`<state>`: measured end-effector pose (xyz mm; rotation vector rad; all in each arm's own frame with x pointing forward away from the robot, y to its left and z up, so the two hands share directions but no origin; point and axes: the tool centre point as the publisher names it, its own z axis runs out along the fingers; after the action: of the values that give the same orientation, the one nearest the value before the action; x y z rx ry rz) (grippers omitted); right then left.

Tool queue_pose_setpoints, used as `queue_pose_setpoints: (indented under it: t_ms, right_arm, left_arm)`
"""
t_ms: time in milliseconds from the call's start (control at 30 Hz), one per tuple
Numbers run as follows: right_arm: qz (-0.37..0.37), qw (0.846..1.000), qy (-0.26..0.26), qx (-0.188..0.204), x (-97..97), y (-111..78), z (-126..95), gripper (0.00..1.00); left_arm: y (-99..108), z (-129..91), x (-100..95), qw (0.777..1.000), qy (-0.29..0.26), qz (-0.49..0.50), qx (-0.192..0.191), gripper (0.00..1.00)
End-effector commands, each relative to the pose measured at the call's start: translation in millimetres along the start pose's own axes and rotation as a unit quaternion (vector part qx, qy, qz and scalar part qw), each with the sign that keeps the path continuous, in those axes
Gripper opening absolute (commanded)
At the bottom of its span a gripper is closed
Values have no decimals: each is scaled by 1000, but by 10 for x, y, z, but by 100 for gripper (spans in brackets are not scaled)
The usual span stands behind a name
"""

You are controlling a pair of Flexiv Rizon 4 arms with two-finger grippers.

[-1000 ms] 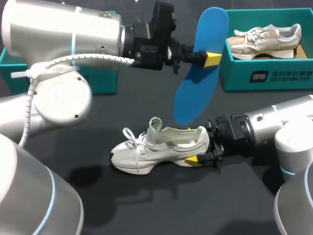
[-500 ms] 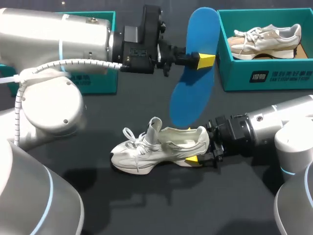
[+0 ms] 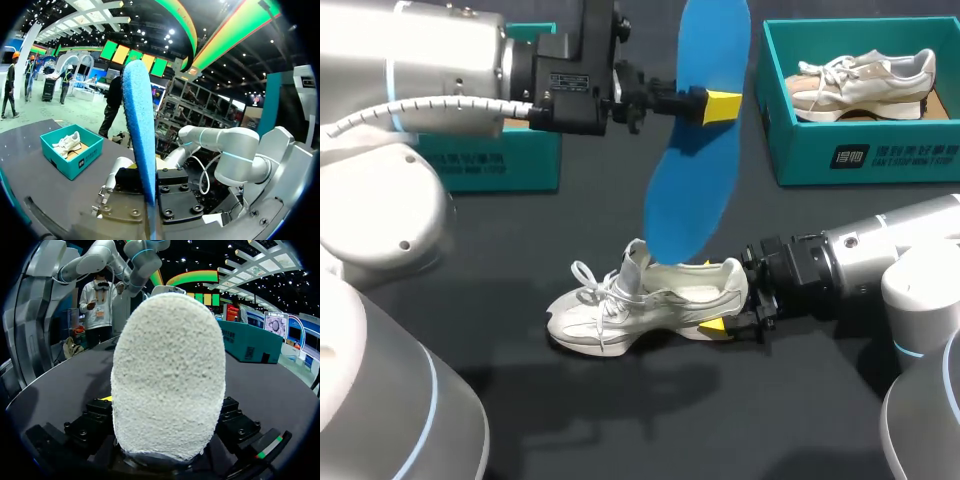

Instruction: Take the shoe out of the shoebox, open the shoe tongue, remove and reinsert the insole, then place the shoe into the shoebox

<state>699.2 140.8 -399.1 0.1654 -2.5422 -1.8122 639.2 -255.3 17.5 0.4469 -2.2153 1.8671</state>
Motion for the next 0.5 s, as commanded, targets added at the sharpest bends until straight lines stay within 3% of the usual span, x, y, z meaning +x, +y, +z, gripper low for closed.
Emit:
queue_pose_setpoints:
  t_ms: [33, 500]
  right_arm:
    - [0, 1000, -1, 1, 3, -1, 18, 0]
    - [0, 1000, -1, 1, 3, -1, 18, 0]
  left_arm:
    - [22, -105, 31, 1000, 2, -7, 8, 0]
    - [39, -312, 184, 1000, -1, -16, 13, 0]
